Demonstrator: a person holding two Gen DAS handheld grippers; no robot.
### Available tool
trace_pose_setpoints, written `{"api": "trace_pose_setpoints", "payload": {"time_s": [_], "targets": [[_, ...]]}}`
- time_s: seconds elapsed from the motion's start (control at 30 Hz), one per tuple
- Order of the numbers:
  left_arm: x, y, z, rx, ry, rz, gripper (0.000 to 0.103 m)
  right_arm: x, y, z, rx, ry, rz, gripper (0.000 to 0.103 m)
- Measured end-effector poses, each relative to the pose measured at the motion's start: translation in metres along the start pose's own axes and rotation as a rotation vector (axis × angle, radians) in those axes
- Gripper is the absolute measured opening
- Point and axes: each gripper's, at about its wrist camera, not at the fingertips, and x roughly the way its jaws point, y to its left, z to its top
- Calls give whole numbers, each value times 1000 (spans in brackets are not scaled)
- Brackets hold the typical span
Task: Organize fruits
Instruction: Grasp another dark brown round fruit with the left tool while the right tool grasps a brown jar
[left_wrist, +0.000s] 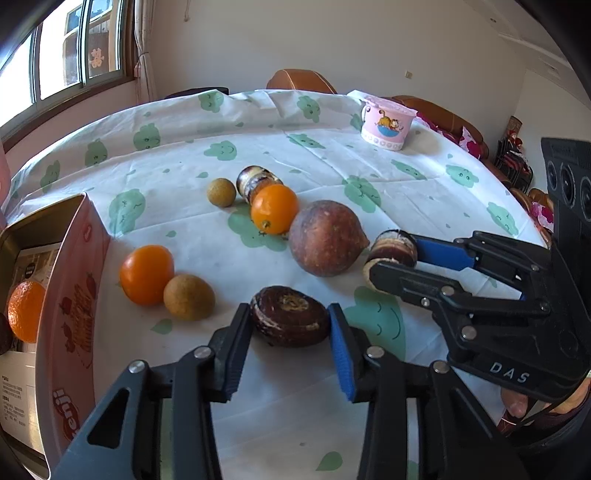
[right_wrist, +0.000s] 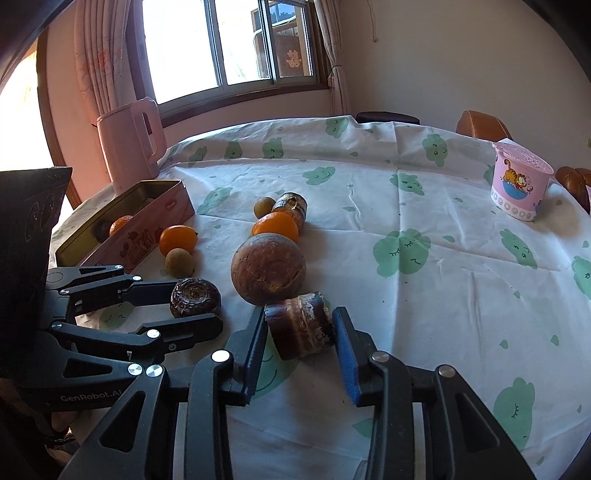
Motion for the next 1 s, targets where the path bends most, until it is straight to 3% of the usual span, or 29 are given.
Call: {"api": "trace_pose_setpoints", "payload": {"time_s": [0.53,1.0], "targets": [[-22,6,-3,-35,-132,29,43,-15,9,-4,-54,-88,-10,38],[-33,8,-6,-48,-200,38,43,-28,14,-8,-80,-172,-21,38]]}}
